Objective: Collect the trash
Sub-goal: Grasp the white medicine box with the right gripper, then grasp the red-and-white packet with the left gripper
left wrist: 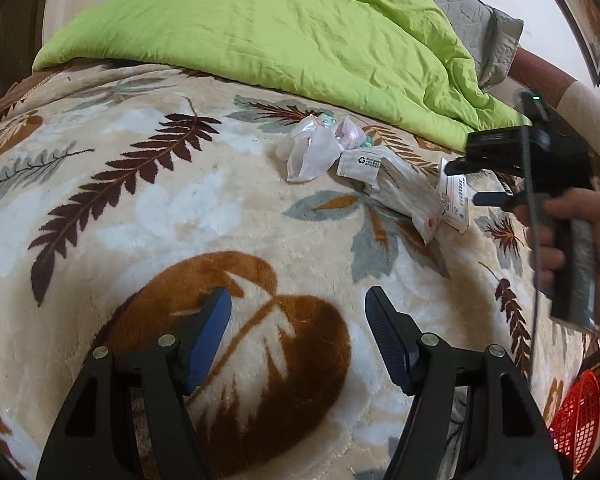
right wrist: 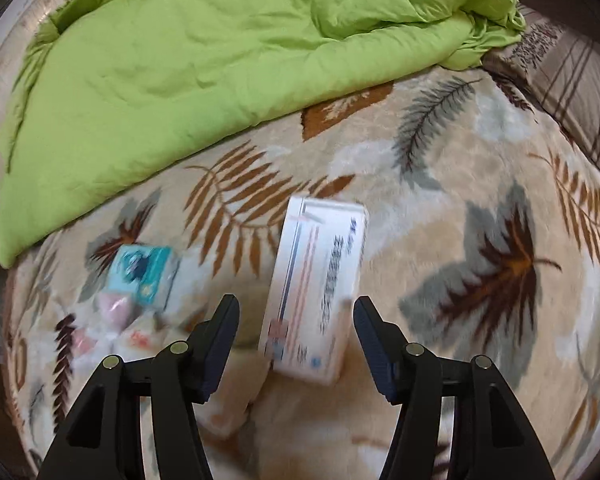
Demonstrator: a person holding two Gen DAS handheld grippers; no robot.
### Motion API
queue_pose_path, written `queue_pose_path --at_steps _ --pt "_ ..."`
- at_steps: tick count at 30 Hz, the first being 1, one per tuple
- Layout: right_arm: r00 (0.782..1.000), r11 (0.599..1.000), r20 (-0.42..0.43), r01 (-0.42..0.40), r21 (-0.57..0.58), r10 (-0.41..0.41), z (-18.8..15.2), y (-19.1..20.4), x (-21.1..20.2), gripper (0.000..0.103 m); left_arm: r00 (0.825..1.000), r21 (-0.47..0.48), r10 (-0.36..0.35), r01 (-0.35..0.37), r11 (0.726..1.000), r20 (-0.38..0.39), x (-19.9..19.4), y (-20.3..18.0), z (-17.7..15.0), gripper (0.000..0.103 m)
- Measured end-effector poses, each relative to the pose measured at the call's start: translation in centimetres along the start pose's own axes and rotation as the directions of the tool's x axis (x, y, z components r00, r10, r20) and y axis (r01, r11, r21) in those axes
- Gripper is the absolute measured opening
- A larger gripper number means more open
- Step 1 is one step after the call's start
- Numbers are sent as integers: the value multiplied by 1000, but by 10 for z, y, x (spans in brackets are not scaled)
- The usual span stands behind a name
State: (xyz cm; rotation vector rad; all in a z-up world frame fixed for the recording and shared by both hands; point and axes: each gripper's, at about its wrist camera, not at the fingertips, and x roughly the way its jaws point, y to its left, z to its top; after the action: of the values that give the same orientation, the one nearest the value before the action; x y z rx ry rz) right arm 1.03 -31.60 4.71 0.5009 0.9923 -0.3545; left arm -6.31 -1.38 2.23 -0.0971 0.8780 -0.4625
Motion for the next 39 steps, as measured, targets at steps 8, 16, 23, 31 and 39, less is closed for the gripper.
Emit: queue_pose_path --at_steps 8,16,23,31,39 --pt "998 997 -26 47 -55 -48 10 0 27 59 1000 -1 2 -2 1000 0 1 -1 0 69" --pt "993 964 -76 -108 -242 92 -29 35 7 58 999 -53 -36 36 998 5 0 8 4 70" --pt "918 903 -148 -391 -176 368 -92 41 -48 57 995 -175 -30 45 983 91 -17 33 9 70" --pt "928 918 -19 -372 -137 373 -127 -10 -97 57 989 -214 -72 99 972 129 -26 39 12 73" --pt "895 894 65 -433 -118 442 -172 -39 -110 57 992 -259 -124 127 958 27 16 27 31 83"
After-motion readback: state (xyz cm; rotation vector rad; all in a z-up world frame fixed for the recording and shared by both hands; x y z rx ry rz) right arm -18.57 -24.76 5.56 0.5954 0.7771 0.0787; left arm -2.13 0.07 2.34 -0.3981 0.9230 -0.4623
